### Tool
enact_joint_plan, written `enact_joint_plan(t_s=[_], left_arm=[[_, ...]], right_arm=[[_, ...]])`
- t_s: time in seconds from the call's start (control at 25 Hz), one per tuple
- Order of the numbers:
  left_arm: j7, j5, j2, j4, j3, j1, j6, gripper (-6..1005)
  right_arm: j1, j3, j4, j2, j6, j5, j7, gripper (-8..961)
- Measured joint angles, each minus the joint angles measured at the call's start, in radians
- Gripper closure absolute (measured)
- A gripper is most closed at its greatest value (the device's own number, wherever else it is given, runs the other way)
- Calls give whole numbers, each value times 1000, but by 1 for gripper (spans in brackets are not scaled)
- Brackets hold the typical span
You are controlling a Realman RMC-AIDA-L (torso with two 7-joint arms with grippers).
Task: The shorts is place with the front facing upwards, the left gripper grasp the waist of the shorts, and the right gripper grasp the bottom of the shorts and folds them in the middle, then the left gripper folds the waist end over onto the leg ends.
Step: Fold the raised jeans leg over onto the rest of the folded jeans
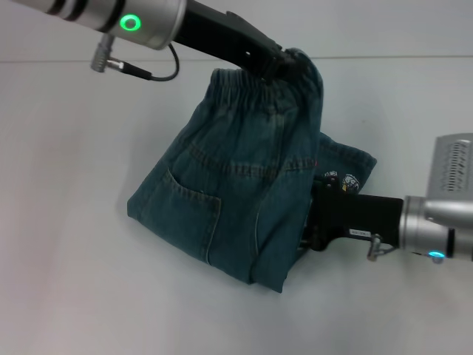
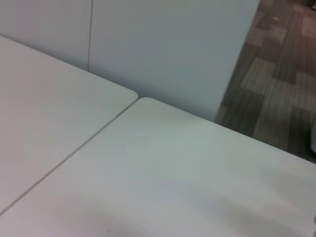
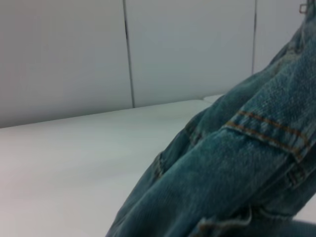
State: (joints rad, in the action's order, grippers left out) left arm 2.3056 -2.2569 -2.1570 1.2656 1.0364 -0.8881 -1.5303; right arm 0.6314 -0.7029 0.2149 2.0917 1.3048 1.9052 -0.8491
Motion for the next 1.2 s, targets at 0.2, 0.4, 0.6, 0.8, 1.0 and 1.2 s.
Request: enact_joint_plan(t_s=[0.2,0.4,0.6,0.8,1.0,1.2], left_arm=[[9,-1,-5,-64,57,-29,49,957],[16,-1,-7,-131,102,-70,115,955],[19,-10,-6,-195,133,-108,197,954],[20,-14,-8,-249,156,-140,267,953],[23,-14,-9,-295,181,-165,318,952],[23,-12,-11,-325,185,-175,343,951]], right_arm=[[-67,-57,94,-3,79,0,-88,101],[-128,-87,168,-4,141,0,-147,102],[-197,-84,249,-7,182,0,-196,102],[-236,-88,297,-13,226,2,-232,102],[-258,-65,326,-22,241,21,-269,102],[-291,-26,370,-26,264,51,-289,102]])
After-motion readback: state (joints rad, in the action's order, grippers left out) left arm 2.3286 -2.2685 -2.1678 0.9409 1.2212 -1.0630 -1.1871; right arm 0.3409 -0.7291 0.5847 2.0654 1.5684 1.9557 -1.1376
